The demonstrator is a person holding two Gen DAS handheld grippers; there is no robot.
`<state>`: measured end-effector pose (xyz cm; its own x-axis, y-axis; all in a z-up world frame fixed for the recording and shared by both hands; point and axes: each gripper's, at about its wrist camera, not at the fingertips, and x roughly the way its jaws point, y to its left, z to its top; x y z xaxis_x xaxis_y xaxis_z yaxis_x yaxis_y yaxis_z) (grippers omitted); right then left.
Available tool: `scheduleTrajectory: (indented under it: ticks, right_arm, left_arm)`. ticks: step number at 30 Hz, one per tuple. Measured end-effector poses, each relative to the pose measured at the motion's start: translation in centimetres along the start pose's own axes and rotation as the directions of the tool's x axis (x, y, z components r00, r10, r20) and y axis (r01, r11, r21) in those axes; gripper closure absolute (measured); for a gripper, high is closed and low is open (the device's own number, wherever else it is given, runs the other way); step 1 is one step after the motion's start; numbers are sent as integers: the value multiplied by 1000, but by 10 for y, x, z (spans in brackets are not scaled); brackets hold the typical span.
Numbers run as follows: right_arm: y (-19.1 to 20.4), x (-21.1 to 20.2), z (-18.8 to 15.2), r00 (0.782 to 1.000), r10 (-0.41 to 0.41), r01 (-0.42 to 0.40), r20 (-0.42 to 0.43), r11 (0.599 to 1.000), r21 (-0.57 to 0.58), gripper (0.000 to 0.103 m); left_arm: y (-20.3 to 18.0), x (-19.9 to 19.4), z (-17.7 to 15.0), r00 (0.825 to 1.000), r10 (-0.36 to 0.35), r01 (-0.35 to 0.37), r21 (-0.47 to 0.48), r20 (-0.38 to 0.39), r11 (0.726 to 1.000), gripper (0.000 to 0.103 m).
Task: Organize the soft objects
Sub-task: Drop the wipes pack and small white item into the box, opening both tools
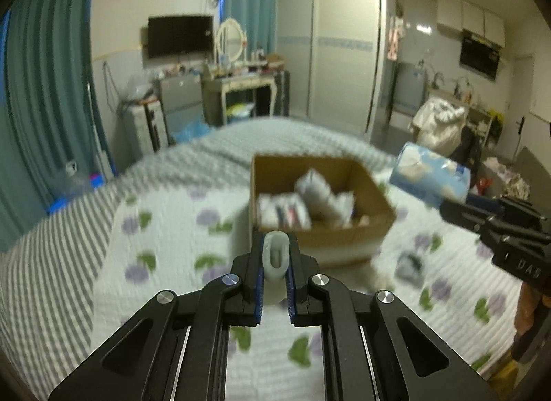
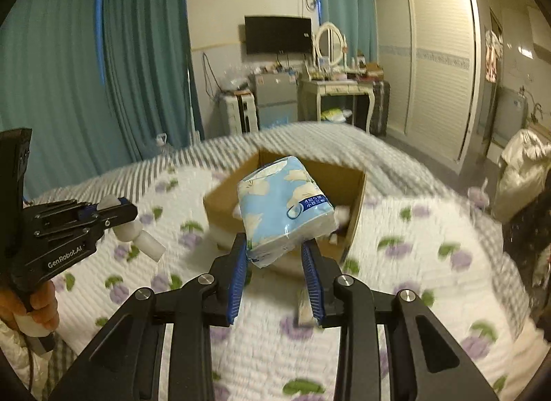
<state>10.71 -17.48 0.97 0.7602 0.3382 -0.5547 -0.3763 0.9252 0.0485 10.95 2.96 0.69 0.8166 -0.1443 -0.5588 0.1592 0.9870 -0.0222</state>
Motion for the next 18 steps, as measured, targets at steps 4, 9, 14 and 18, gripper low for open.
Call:
scheduleTrajectory:
  ticks: [4, 9, 14, 18]
  right_arm:
    - [-12, 2, 39, 999, 7, -7, 33, 1000, -14, 72]
    - [-21, 35, 74, 999, -11, 13, 39, 999, -41, 72]
    - [-34, 87, 81, 1000, -14, 14, 3, 999, -30, 72]
    - [-51, 140, 69, 998, -22, 21, -64, 999, -29, 72]
  left_arm:
    - [-13, 11, 37, 999, -11, 10, 24, 41, 1000, 94]
    - [-26, 54, 62, 999, -19, 18, 38, 44, 999, 94]
    - [-31, 112, 61, 1000, -11, 11, 71, -1, 997, 94]
    - [-31, 150, 49, 999, 4, 0, 84, -40, 997, 93]
